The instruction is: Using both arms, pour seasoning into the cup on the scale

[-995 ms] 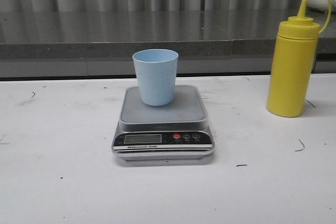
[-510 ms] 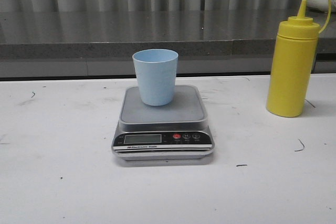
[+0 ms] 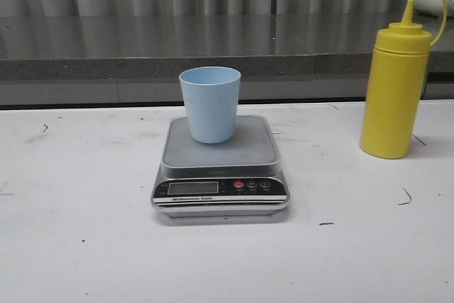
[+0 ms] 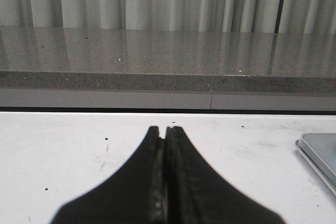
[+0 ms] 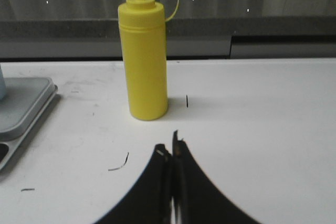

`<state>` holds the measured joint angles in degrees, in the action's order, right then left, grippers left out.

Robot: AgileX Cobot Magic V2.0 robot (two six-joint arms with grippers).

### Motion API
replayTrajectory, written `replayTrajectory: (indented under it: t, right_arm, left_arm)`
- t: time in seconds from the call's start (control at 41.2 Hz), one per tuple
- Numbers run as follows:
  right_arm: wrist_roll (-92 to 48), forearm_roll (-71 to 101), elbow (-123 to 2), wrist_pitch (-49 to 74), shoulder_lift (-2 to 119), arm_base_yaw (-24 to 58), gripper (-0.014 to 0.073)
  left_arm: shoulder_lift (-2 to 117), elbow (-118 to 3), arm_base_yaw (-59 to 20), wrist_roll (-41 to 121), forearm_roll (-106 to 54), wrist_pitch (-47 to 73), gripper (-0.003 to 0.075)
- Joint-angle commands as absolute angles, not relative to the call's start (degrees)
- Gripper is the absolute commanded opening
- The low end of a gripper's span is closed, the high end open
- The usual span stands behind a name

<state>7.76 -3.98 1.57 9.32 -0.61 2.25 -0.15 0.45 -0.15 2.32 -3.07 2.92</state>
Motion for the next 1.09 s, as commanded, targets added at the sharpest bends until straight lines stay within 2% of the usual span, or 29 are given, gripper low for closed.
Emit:
replayTrajectory:
  t: [0.0, 0.364, 0.534, 1.068]
  right_arm:
    - [7.1, -3.9, 1.4, 1.8, -1.6, 1.9, -0.0068]
    - [6.7, -2.8, 1.4, 2.3, -1.6, 1.9, -0.0068]
    - [-1.3, 4.3, 1.4, 2.9, -1.6, 1.9, -0.0068]
    - [-1.3, 4.3, 1.4, 2.6, -1.6, 1.9, -0.0068]
  left_arm:
    - [-1.6, 1.4, -0.6, 2.1, -3.6, -1.9, -0.0020]
    - [-1.6, 1.4, -0.6, 2.1, -3.6, -1.9, -0.0020]
    - [-1.6, 1.4, -0.6, 2.1, -3.6, -1.9, -0.0020]
    - [-1.6, 1.4, -0.6, 2.1, -3.6, -1.9, -0.0020]
